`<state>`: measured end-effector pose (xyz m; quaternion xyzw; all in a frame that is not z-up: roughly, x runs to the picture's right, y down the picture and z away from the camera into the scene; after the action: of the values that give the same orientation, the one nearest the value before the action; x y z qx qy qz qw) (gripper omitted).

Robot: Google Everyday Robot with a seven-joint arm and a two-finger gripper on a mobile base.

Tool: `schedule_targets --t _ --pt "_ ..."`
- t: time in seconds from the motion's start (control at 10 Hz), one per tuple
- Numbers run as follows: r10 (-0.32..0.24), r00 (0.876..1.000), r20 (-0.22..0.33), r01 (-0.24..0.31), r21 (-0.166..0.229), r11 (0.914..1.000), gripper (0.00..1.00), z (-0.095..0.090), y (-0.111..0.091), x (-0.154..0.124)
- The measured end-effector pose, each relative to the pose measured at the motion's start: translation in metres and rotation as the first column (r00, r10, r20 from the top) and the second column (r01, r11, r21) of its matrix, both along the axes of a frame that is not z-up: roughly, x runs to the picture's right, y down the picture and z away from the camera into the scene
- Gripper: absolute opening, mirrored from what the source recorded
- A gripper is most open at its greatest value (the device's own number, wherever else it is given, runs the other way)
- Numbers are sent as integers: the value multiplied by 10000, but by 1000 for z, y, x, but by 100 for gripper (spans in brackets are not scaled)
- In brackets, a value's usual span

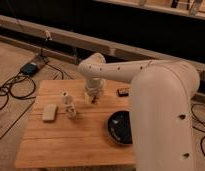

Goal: Place the pepper on the white sponge

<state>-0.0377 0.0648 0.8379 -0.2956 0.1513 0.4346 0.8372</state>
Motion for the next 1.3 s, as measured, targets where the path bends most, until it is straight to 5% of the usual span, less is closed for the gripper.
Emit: schedule_targets --t 1.3 --pt "322 9995 51 -320 -279 9991 65 73 -1 -26"
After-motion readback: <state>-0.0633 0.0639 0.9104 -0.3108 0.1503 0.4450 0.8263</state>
